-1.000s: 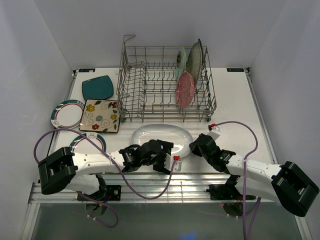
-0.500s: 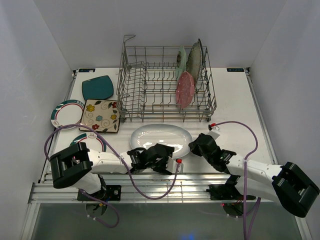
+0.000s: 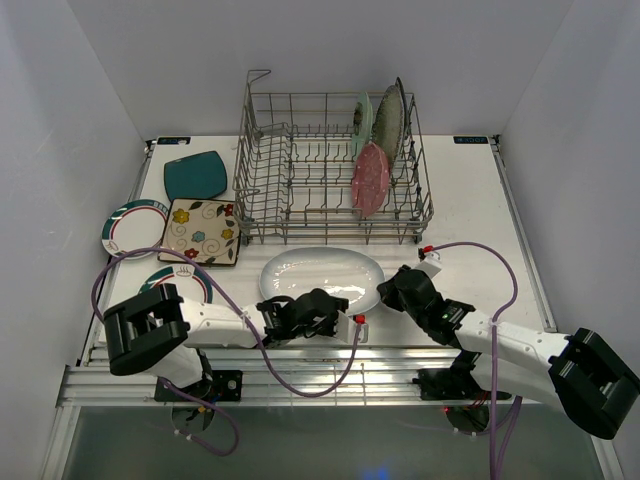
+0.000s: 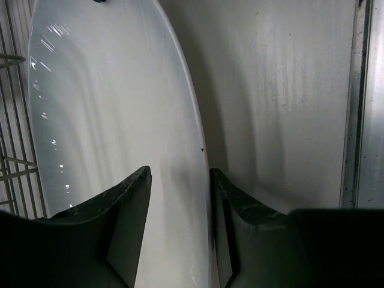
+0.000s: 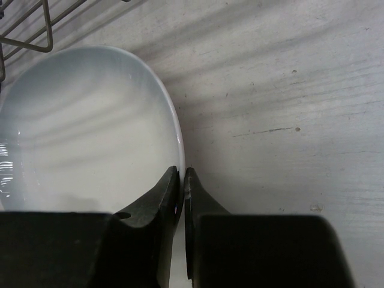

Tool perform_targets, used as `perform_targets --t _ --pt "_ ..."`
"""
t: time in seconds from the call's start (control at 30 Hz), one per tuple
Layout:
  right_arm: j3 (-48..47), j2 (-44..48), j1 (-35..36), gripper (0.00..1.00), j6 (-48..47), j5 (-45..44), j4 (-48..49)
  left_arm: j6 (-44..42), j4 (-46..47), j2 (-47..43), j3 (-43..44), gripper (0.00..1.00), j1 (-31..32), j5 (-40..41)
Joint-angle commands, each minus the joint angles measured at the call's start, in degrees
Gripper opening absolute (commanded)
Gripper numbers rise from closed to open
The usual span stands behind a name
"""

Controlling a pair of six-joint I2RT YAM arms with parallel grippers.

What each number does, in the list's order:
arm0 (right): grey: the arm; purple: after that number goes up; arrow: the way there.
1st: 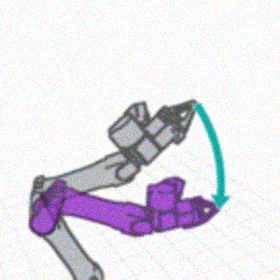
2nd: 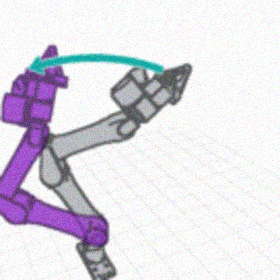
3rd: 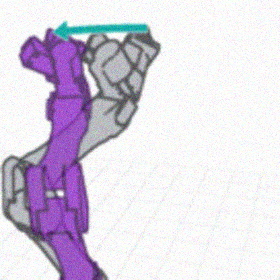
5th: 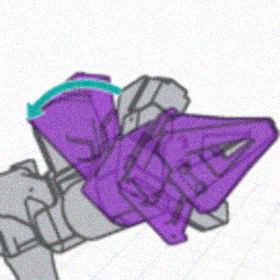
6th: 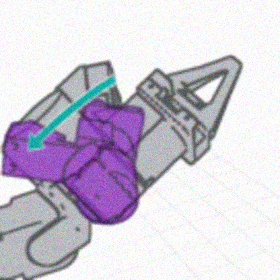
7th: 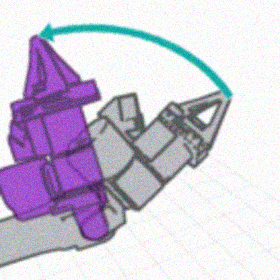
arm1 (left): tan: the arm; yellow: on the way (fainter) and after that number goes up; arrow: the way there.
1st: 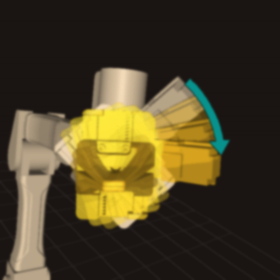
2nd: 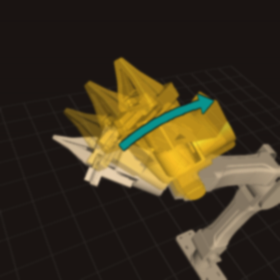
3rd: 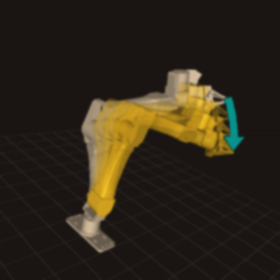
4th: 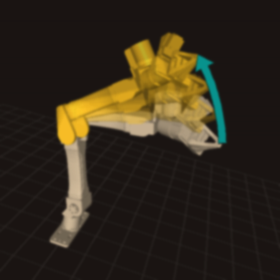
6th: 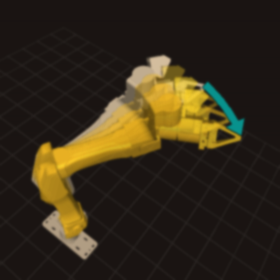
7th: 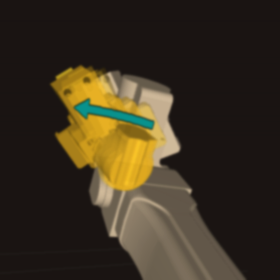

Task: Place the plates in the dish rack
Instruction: Pick up the plate at the center of the board.

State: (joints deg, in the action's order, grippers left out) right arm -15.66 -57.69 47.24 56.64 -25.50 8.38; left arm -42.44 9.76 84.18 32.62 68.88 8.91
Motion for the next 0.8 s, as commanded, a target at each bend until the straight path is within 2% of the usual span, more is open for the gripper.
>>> perform_targets --t 0.0,0.03,0.1,0.37,0.47,0.5,0.67,0.77 --pt "-0.8 1.2 0.2 0.08 -1.1 0.2 2.3 -0.5 3.0 -0.3 -0.2 0.53 0.5 1.9" --pt "-0.8 1.2 0.2 0.08 -1.1 0.4 2.2 -0.8 3.6 -0.3 -0.5 0.46 0.7 2.2" --pt "-0.9 1.1 0.2 0.08 -1.2 0.5 2.1 -1.4 4.1 -0.5 -0.9 0.41 1.3 2.6" --pt "-1.9 2.2 0.3 0.08 -1.6 1.9 0.1 -2.3 4.0 -0.3 -1.4 0.26 3.1 4.1" --pt "-1.8 3.2 0.4 0.08 -2.1 2.1 -0.6 -2.6 4.0 0.0 -1.3 0.1 3.5 4.6" --pt "-1.9 3.3 0.5 0.08 -2.2 2.2 -1.0 -2.6 4.0 0.2 -1.2 0.0 3.5 4.6" --pt "-5.2 2.4 0.9 0.08 -4.7 3.0 -5.9 -1.3 1.7 -0.8 0.0 0.0 4.3 2.9" --pt "-7.3 1.6 1.5 0.08 -6.1 2.9 -8.0 1.1 -4.1 -2.7 3.5 0.0 4.3 0.2"
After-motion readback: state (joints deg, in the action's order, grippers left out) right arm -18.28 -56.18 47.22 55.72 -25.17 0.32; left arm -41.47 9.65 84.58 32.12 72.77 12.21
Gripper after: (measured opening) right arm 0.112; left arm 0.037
